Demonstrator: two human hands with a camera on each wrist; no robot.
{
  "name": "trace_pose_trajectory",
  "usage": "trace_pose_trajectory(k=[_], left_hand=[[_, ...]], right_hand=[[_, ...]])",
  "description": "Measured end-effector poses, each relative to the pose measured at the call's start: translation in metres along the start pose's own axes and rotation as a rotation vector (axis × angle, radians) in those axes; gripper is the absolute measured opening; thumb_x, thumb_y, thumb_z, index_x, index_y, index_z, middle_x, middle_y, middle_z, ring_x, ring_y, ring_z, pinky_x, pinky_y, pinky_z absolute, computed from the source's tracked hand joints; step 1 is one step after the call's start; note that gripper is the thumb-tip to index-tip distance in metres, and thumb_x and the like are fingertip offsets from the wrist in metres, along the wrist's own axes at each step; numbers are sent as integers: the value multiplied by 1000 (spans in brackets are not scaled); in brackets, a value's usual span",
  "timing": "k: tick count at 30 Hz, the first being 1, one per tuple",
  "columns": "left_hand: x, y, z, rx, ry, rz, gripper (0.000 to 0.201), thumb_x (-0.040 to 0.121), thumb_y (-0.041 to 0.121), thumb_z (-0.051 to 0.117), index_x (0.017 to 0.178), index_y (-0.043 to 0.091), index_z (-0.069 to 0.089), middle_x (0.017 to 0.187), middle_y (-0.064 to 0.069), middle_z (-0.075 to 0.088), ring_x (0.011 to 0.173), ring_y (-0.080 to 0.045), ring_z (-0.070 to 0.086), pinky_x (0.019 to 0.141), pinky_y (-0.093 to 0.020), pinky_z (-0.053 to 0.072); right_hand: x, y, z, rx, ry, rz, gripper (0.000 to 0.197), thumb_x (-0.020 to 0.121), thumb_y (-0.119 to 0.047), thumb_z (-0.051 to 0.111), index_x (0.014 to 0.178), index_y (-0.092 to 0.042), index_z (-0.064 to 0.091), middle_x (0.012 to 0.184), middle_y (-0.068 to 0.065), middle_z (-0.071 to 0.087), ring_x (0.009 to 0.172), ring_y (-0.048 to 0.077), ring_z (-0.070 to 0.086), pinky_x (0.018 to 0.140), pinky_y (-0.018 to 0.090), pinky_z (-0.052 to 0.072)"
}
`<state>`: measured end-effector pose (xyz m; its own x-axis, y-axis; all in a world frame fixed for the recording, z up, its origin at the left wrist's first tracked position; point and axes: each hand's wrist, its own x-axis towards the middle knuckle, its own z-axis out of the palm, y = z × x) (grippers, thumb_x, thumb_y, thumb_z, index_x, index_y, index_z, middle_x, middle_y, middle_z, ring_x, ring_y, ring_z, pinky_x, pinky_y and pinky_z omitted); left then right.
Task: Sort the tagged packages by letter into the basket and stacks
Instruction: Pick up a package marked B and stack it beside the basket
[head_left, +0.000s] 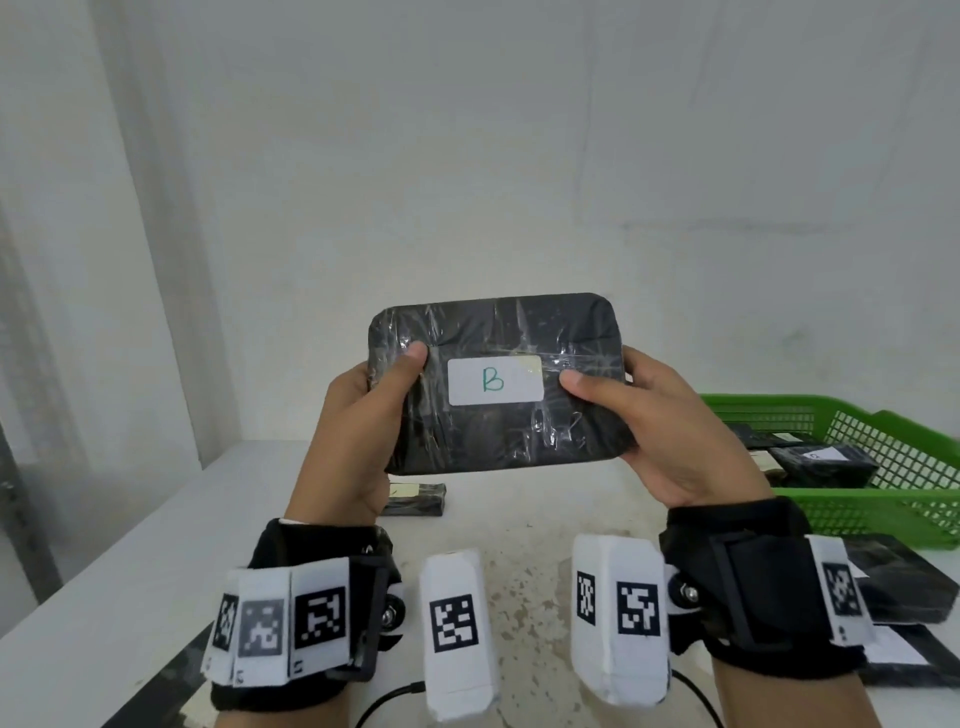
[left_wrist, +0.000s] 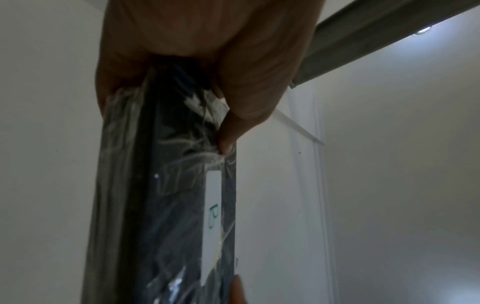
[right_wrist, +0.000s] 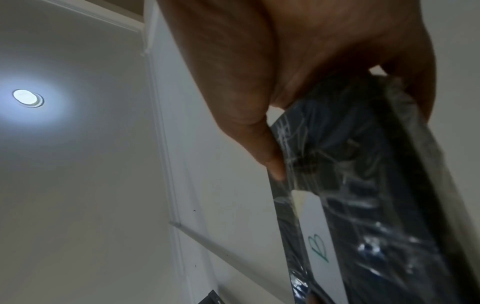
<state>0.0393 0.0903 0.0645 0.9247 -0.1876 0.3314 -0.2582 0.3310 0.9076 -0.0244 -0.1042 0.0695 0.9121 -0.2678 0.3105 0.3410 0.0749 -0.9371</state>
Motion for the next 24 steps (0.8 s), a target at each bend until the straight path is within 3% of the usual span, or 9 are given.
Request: trace_pose_trajectory(k=[3,6,8,10,13,15,17,21,24], left_hand=[[-1,-1,4,25,17,20,21,97,26,58,97,7,67,80,-4,76,74,-17,73,65,-33,62],[-2,1,4,29,17,17,21,97,26,58,101,8,68,91,-8,77,86,-23,74,75,-39,61],[-3,2,3,23,22,0,20,97,27,59,99,11,69,88,-6,77,85,-23,74,72,-37,61],[-2,3,1,18,31,-37,21,96,30,60,97,11,70,83,-4,77,78,-21,74,60,-32,61],[2,1,-8,1,56,-115,30,93,33,64,104,6,71,92,-11,76,82,-27,73,66,-36,61],[5,-1,-13,-27,67,-144,37,91,34,66,110,2,69,97,-14,75,79,-27,72,68,-37,61],[7,-3,-14,-32,80,-140,45,87,38,70,115,3,67,103,-14,73,78,-25,71,67,-37,59],[5,-7,-6,119,108,-74,86,63,63,77,133,21,51,133,-6,55,111,-17,57,81,-44,53],[-3,-6,1,283,-16,98,80,61,65,75,133,49,45,149,7,36,127,-11,47,97,-47,50]], right_hand=[[-1,-2,3,-24,-5,3,57,81,-45,66,124,-7,62,114,8,73,107,23,69,94,44,54],[1,-1,5,-6,36,9,46,91,-42,58,123,-8,61,113,6,73,107,21,69,98,46,52],[1,0,6,-11,37,17,49,91,-43,57,126,-9,59,114,6,73,107,21,69,99,46,52],[1,-1,4,7,2,8,51,92,-41,57,134,-12,51,111,2,74,103,18,71,94,43,55],[-2,-5,-5,1,-98,-14,54,97,-21,56,141,-43,33,97,-5,76,87,13,71,79,32,58],[-7,-9,-5,-28,-154,-9,57,95,-13,56,138,-47,40,97,3,71,81,15,67,65,26,57],[-8,-9,-3,-17,-129,-22,43,93,-9,57,127,-36,57,101,4,65,76,14,65,57,25,53],[-5,-3,3,91,83,-106,23,91,-8,62,110,-22,61,102,2,62,70,11,66,50,24,51],[-4,2,9,64,248,-219,20,88,-18,69,101,-21,53,101,-1,58,79,13,64,51,24,53]])
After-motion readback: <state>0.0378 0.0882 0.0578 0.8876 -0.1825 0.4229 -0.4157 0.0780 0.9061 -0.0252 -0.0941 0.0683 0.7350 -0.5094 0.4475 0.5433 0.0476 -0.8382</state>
